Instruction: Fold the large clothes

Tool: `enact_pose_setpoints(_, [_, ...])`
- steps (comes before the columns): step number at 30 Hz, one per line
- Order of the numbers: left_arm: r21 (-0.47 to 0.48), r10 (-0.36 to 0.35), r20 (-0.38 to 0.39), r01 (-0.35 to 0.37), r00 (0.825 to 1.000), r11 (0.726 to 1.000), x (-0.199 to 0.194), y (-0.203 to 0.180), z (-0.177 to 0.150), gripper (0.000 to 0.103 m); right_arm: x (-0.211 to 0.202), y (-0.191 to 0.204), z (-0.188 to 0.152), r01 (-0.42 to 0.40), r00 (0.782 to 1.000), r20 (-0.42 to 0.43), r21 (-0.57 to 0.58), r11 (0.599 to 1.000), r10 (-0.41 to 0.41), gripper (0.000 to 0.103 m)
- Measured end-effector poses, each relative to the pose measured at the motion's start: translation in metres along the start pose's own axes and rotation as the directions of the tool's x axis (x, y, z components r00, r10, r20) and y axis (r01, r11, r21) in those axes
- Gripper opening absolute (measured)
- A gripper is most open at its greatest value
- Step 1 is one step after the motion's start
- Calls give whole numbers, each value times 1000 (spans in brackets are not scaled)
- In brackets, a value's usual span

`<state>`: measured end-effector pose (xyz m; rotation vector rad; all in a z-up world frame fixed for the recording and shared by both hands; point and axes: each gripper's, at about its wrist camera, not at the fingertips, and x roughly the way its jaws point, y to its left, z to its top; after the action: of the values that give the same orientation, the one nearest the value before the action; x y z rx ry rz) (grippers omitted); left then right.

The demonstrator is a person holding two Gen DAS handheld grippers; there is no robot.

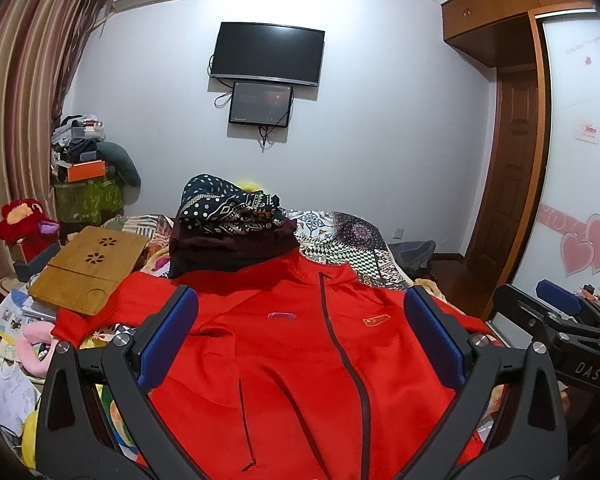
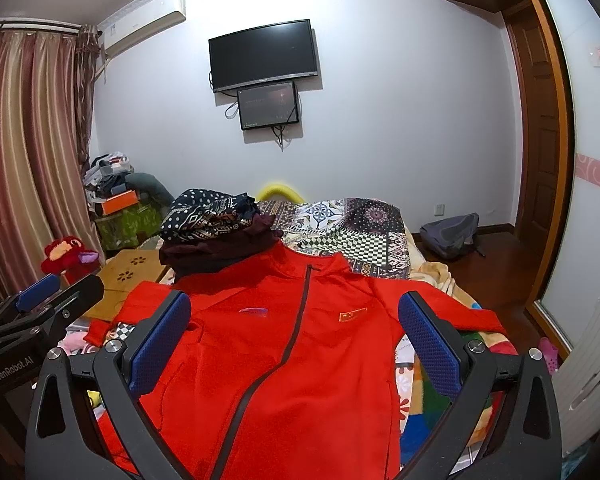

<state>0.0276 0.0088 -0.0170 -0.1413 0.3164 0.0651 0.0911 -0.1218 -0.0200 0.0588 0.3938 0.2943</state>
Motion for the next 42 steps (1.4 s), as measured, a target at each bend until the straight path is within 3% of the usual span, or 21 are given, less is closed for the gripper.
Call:
enact_pose_setpoints(8, [-1, 23, 6, -23, 1000, 1000, 16, 10, 4, 103, 23, 2, 5, 9, 1000, -17, -35, 999, -9, 103])
enact_pose_setpoints(15, [-16, 104, 16, -104, 994, 994, 46, 41, 22, 103, 52, 3, 14, 18, 999, -26, -79, 997, -20, 103])
enact_pose_setpoints(24, [-88, 216, -75, -222, 974, 971, 114, 108, 34, 103, 102, 3, 21, 10, 995, -99, -108, 994, -21, 103])
enact_pose_setpoints(30, [-161, 239, -249, -283, 939, 945, 177, 173, 20, 103, 145, -1, 19, 3, 979, -201, -113, 994, -26, 103])
enact_pose_setpoints(34, [-272, 184, -396, -306, 900, 912, 215, 224, -2, 103, 173, -6, 12, 1, 958, -287, -107, 994, -31, 103])
enact_pose_setpoints(39, [-403, 98, -525, -348, 845, 846, 255, 278, -41, 103, 200, -12, 3, 5, 930, -364, -109, 994, -44, 103])
enact_pose_setpoints(42, [-500, 6, -566, -349, 824, 793, 269, 305, -65, 103, 211, -17, -2, 5, 913, -405, -103, 995, -47, 103])
